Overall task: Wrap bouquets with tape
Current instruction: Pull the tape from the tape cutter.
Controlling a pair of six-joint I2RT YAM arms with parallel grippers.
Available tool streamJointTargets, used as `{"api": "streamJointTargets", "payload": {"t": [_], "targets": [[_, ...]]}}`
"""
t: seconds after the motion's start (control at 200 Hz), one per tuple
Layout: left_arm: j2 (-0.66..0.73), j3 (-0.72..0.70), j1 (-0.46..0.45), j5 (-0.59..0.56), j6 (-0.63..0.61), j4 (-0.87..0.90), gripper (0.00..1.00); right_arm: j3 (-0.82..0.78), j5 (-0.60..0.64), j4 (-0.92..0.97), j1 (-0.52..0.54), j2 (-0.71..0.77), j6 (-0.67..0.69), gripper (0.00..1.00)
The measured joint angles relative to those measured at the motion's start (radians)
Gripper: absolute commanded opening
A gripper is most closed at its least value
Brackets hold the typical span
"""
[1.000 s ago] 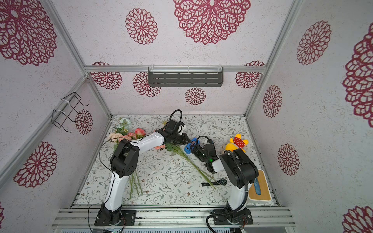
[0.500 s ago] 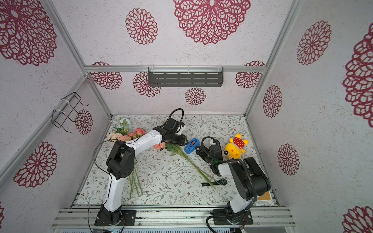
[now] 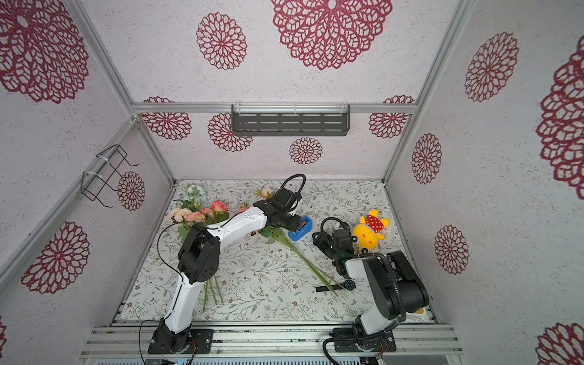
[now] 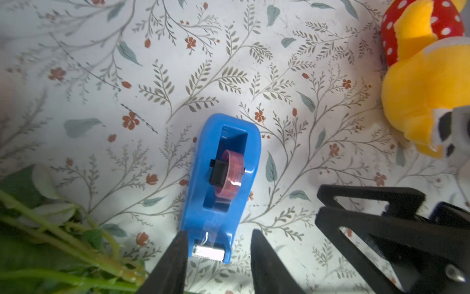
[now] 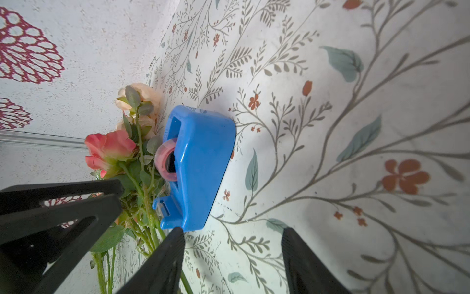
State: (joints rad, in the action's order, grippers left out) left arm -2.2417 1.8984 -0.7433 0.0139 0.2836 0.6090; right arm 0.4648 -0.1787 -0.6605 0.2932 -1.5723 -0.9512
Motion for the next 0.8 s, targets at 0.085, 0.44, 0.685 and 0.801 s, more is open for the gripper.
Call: {"api": "streamJointTargets", "payload": {"t": [0.085,0.44,0.685,0.801], "targets": [[-0.003,0.012,-0.005,-0.032,-0.012,0.008,0.42,0.000,-0.001,0.002,-0.001,-0.004,0.000,0.63],[-0.033,0.012,-0.021,-0.031,-0.024,0.027,0.43,0.000,-0.010,-0.001,-0.010,-0.031,-0.002,0.64],[-0.052,0.012,-0.027,-0.063,-0.036,0.055,0.40,-0.001,-0.015,-0.014,-0.010,-0.032,-0.002,0.63],[-0.053,0.012,-0.027,-0.086,-0.045,0.059,0.39,-0.001,-0.018,-0.016,-0.011,-0.032,-0.003,0.62]]}}
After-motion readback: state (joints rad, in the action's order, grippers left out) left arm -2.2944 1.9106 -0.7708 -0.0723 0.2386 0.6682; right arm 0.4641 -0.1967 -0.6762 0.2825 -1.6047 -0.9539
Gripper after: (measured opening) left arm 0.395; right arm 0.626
